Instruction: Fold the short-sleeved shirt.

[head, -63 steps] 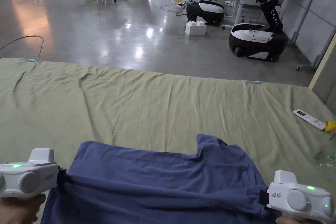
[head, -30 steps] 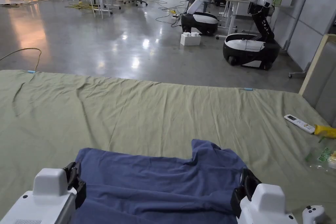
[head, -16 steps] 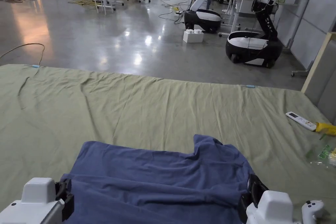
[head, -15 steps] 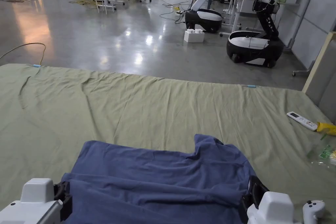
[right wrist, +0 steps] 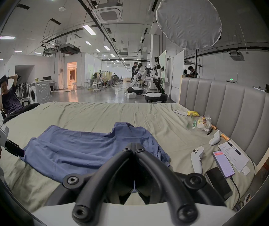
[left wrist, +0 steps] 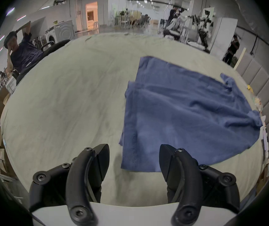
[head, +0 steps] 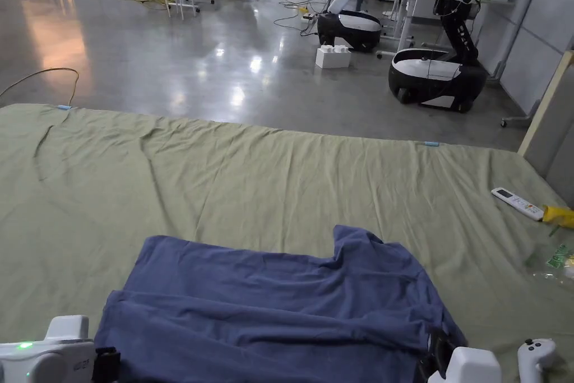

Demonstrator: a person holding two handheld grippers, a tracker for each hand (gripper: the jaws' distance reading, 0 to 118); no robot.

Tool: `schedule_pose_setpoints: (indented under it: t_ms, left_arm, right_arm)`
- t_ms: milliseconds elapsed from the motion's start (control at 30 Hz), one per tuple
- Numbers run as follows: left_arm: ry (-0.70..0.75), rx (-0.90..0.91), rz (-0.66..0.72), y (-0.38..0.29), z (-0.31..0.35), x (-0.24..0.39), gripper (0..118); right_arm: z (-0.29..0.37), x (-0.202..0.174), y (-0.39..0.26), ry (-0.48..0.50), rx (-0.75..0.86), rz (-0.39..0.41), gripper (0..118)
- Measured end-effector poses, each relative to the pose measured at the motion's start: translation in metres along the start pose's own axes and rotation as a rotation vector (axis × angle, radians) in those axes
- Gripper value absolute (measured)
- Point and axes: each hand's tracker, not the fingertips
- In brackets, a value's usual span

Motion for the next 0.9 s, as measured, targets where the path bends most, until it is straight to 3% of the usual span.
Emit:
schedule_pose_setpoints:
  t_ms: [100, 233, 333, 433, 633, 700, 867, 900]
  left_arm:
    - [0.038, -0.078, -0.004, -0.006, -0.016, 0.004, 64]
    - [0.044, -0.011, -0.065, -0.006, -0.012, 0.011, 60]
    - [0.025, 0.0, -0.087, -0.009, -0.01, 0.014, 41]
    - [0.007, -0.002, -0.083, -0.007, -0.009, 0.016, 12]
    - [-0.044, -0.003, -0.076, -0.007, 0.002, 0.005, 5]
    - [-0.046, 0.02, -0.081, -0.01, 0.009, 0.001, 5]
    - [-0.054, 0.066, -0.091, -0.009, 0.034, 0.002, 5]
    - [-0.056, 0.073, -0.089, -0.009, 0.038, 0.002, 5]
  right_arm:
    - [0.001, 0.004, -0.005, -0.008, -0.024, 0.0, 0]
    - [0.0, 0.011, -0.014, -0.02, -0.056, -0.005, 0]
    - [-0.002, 0.016, -0.02, -0.026, -0.083, -0.009, 0]
    - [-0.008, 0.021, -0.028, -0.029, -0.139, -0.033, 0]
    - [-0.027, 0.046, -0.039, -0.029, -0.271, -0.038, 2]
    - [-0.037, 0.06, -0.041, -0.044, -0.338, -0.057, 16]
    - [-0.073, 0.092, -0.044, -0.025, -0.48, -0.101, 71]
    - [-0.082, 0.094, -0.045, -0.02, -0.515, -0.085, 75]
